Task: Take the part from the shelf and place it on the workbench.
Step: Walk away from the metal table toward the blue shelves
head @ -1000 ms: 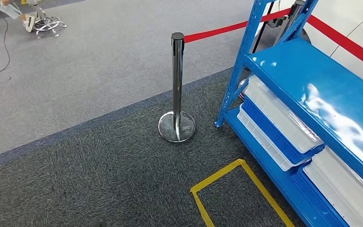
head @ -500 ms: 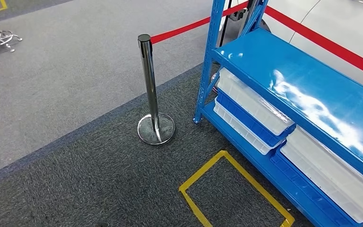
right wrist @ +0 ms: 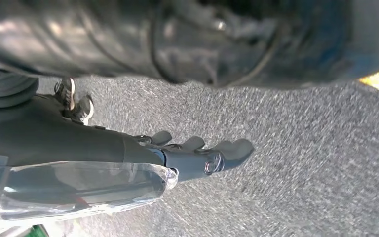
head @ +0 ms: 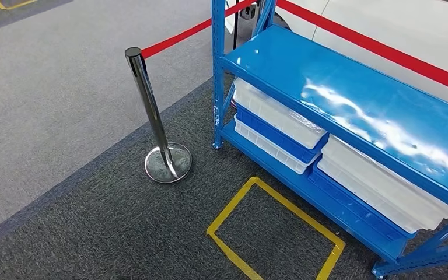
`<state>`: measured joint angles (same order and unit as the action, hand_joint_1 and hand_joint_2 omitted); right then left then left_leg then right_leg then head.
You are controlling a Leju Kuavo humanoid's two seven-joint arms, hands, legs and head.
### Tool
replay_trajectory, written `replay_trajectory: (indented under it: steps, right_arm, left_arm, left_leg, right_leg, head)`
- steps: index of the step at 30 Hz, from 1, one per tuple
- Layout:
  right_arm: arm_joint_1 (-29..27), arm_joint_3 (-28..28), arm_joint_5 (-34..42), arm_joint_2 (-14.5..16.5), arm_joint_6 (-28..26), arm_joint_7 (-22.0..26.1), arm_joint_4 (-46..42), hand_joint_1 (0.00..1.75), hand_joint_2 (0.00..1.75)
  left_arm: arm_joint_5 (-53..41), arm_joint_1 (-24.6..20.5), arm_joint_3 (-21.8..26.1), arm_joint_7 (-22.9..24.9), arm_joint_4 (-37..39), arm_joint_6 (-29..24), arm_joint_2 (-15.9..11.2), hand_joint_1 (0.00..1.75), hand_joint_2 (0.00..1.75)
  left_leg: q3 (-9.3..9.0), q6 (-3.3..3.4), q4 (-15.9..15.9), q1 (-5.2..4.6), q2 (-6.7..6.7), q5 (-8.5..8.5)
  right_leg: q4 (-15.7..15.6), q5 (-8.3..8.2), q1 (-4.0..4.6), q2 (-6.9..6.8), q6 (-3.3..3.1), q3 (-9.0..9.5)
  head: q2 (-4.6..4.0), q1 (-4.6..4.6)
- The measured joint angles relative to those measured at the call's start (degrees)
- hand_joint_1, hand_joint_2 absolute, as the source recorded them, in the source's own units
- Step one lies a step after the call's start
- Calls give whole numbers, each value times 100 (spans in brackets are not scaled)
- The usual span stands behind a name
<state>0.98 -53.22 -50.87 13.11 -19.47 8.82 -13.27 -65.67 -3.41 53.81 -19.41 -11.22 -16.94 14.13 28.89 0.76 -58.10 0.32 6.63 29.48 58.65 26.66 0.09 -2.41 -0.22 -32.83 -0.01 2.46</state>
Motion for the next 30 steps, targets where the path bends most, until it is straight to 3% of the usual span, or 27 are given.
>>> replay_trajectory:
  steps: [2,4,6,7,9,10,11,13,15,16,17,19,21,22,23,24,26,27,28,30]
  right_arm:
    - [1,-1,0,0,0,0,1,0,0]
    - [10,-2,0,1,0,-1,2,0,0]
    - [10,-2,0,2,0,-1,4,0,0]
    - [6,-2,0,2,0,-1,5,0,0]
    - [2,-2,1,4,0,-1,7,0,0]
    - [4,-2,0,7,0,-1,8,0,0]
    - [11,-2,0,10,0,-1,8,0,0]
    - [13,-2,-1,13,0,-1,9,0,0]
    - [-5,-2,-1,11,-1,-1,10,0,0]
    - [-14,-2,-1,10,-1,-1,11,0,0]
    - [-16,-2,0,9,-2,-1,13,0,0]
    - [-5,-2,0,9,-1,-1,14,0,0]
    - [4,-2,1,9,0,-1,14,0,0]
    - [3,-2,1,9,0,-1,14,0,0]
    - [-3,-2,1,9,0,-1,14,0,0]
    - [-8,-2,0,9,1,-1,14,0,0]
    - [-4,-2,-11,9,19,8,14,0,0]
    - [5,-2,-20,9,34,15,14,0,0]
    - [14,-1,-28,8,53,22,15,0,0]
    - [21,0,-36,7,78,27,16,0,0]
  left_arm:
    - [-1,-3,0,-2,0,-1,-1,0,0]
    - [-1,10,1,-1,0,-1,-1,0,0]
    - [0,29,3,2,1,-1,-2,0,0]
    - [0,35,4,2,1,-1,-2,0,0]
    - [0,35,4,2,0,-1,-2,0,0]
    - [0,36,7,3,0,-1,-5,0,0]
    - [0,36,10,2,0,-2,-7,0,0]
    - [-2,29,18,3,0,-1,-10,0,0]
    - [-3,16,22,3,0,-1,-4,0,0]
    - [-3,14,24,3,0,-1,-2,0,0]
    - [-2,14,26,2,-1,-2,1,0,0]
    - [-3,22,30,0,-2,-2,-1,0,0]
    - [-3,40,35,1,-2,-2,-2,0,0]
    - [-2,44,37,2,-2,-2,-2,0,0]
    - [-2,41,37,2,-2,-2,-2,0,0]
    - [0,36,37,-2,-2,-2,-1,0,0]
    - [6,28,38,-36,-2,-1,-1,0,0]
    - [12,21,40,-59,-2,-1,-1,0,0]
    - [17,14,42,-79,-2,1,-1,0,0]
    - [22,-9,45,-96,-1,3,1,0,0]
  left_leg:
    - [87,-56,-245,14,-234,182]
    - [407,-93,-936,32,-536,566]
    - [735,-110,-1591,36,-608,788]
    - [782,-107,-1648,36,-611,724]
    - [565,-79,-1099,37,-681,304]
    - [396,-54,-690,40,-826,107]
    - [262,-36,-348,47,-964,-25]
    - [164,-6,-65,42,-1139,-73]
    - [144,37,-20,42,-1024,-106]
    - [131,75,13,56,-953,-132]
    - [119,113,48,70,-870,-159]
    - [120,159,83,75,-705,-181]
    - [128,164,79,66,-525,-170]
    - [125,160,77,64,-441,-160]
    - [115,151,74,64,-368,-150]
    - [99,136,71,65,-307,-136]
    - [60,87,62,51,-203,-97]
    - [41,53,58,40,-158,-78]
    - [24,20,58,30,-114,-64]
    - [-13,-51,68,28,-38,-46]
  right_leg:
    - [-64,-45,-43,114,-73,24]
    - [-81,-71,-59,241,-117,21]
    - [-66,-77,-50,394,-128,2]
    - [-53,-77,-47,475,-128,-2]
    - [-19,-71,-46,641,-119,-4]
    - [5,-65,-43,716,-106,-13]
    - [32,-61,-40,787,-85,-32]
    - [58,-71,-50,902,-17,-84]
    - [49,-97,-70,1007,63,-122]
    - [89,-67,-65,955,93,-147]
    - [224,28,-55,826,120,-216]
    - [832,388,-48,461,168,-506]
    - [1517,673,-76,302,217,-830]
    - [1626,666,-93,274,234,-869]
    - [1499,549,-108,247,245,-785]
    - [1155,358,-119,196,245,-587]
    - [346,68,-97,-43,191,-148]
    - [104,6,-74,-127,150,-23]
    - [6,4,-48,-171,106,17]
    - [-2,-11,-37,-57,27,4]
  head:
    - [0,-1]
    - [0,-2]
    - [1,-3]
    - [1,-2]
    - [1,-3]
    - [0,-2]
    - [0,-2]
    - [0,-1]
    - [0,-2]
    - [1,5]
    - [1,13]
    - [1,30]
    - [0,32]
    - [0,31]
    - [0,32]
    - [0,32]
    - [1,31]
    - [1,29]
    - [1,29]
    - [0,28]
